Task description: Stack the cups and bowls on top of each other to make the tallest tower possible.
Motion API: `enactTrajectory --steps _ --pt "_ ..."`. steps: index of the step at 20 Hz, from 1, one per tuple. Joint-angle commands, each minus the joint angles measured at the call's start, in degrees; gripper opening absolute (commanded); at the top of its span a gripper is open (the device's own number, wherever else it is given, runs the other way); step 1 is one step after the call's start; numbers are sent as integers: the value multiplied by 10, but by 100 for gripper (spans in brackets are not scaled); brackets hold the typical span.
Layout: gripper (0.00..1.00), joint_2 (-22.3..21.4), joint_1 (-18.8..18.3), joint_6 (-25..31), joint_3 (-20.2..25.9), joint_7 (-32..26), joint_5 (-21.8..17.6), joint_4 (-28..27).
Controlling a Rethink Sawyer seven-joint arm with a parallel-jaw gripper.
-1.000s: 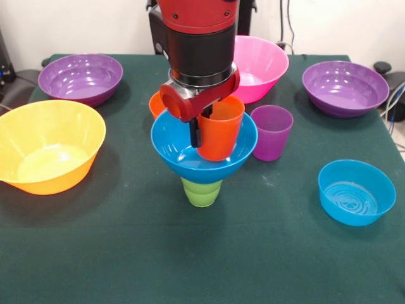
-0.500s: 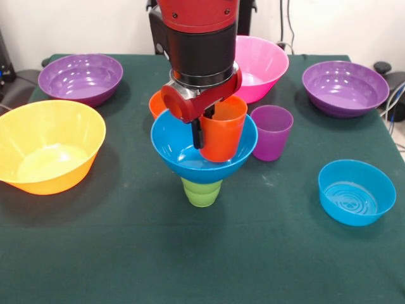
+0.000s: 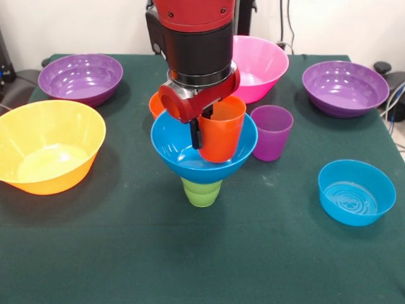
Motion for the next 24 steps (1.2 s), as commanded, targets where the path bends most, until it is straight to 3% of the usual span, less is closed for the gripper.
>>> enactTrajectory --steps 1,14,24 --pt "0 8 -1 5 27 -165 -72 -23" --pt "0 9 7 32 20 -169 -86 -34" --pt "0 5 -17 16 39 -165 -87 -10"
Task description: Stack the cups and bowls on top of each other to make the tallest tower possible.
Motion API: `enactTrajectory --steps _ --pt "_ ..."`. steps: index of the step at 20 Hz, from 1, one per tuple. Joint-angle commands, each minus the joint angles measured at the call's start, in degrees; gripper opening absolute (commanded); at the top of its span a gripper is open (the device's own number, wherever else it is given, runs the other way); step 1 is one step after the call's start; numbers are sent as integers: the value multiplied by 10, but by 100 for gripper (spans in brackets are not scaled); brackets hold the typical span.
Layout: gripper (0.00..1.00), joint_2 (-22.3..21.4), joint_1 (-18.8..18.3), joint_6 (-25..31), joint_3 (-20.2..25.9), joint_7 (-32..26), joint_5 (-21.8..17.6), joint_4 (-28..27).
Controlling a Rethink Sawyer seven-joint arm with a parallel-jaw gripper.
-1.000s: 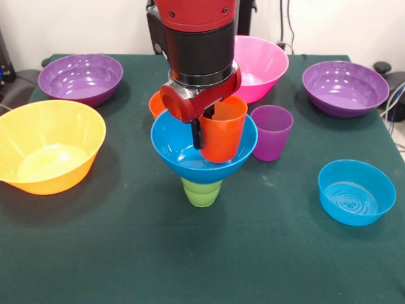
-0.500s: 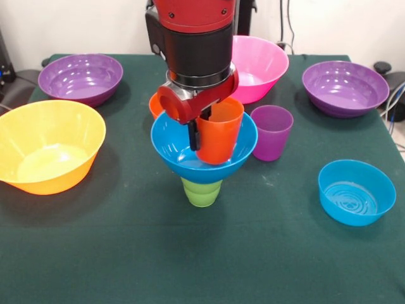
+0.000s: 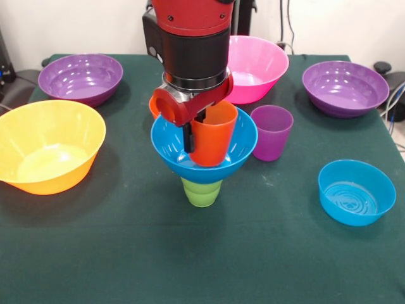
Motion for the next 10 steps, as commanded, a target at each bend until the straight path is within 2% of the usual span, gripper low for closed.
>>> enactTrajectory --steps 1,10 --pt "0 2 -14 15 28 -161 -44 -3" --pt "0 -1 -14 26 30 -143 -48 5"
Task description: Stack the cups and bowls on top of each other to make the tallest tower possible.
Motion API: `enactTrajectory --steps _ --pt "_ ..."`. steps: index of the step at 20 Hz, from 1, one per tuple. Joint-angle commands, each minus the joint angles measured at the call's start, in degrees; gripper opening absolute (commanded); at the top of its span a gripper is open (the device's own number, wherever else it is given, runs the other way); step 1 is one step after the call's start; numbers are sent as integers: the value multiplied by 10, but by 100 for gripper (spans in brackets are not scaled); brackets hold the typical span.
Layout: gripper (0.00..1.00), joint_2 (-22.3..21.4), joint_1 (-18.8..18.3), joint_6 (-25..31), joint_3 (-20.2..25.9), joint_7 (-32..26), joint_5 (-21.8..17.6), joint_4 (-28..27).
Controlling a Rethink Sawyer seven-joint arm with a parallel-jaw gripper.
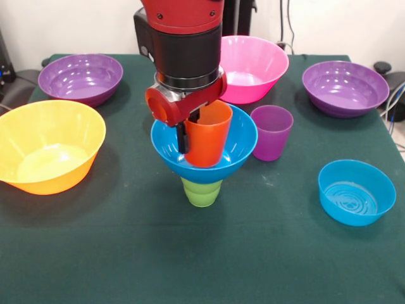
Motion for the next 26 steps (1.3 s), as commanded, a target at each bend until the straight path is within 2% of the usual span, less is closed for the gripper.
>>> enactTrajectory --steps 1,12,25,26 --pt "0 -2 2 28 18 -143 -45 5" --pt "0 -3 2 40 16 -139 -41 11" --pt "0 -3 -3 29 21 -131 -35 23" --pt "100 -2 -4 27 23 -132 -35 24"
